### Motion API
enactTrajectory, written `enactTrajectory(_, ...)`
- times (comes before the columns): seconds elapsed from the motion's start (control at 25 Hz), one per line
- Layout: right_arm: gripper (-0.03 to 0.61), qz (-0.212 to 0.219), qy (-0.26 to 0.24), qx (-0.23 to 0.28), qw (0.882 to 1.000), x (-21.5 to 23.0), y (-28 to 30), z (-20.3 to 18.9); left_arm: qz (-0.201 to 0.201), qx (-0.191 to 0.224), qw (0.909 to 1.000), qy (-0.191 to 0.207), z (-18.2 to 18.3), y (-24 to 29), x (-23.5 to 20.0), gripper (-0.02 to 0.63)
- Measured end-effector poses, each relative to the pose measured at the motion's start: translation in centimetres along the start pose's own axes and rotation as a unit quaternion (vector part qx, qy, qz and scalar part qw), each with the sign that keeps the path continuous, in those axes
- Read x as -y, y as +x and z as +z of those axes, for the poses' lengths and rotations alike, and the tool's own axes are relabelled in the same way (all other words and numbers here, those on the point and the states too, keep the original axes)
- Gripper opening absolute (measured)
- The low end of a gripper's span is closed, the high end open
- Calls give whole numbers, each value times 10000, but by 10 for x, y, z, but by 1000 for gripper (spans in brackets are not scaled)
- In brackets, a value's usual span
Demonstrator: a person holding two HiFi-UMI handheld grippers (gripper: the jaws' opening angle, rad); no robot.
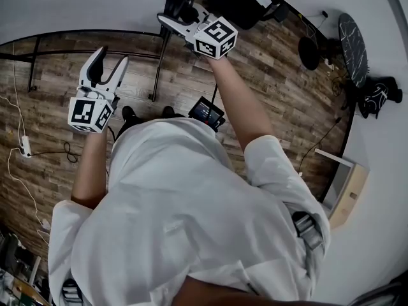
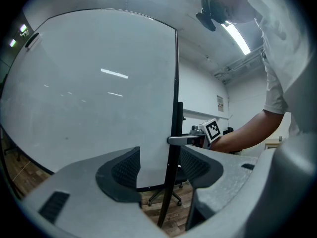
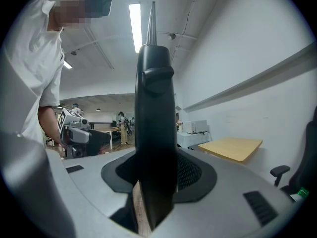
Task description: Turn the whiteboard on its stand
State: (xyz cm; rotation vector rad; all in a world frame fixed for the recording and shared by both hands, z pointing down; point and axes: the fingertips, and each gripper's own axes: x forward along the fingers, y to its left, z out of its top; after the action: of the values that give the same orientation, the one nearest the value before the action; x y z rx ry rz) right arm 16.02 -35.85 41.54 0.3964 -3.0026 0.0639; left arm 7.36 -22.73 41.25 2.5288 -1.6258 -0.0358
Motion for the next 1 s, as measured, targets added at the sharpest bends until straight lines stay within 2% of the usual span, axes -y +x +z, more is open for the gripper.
enactTrajectory(1.0,170,-203,60,151,9997,18,-73,-9,-226,-45,9997,-54,-10,29,54,261)
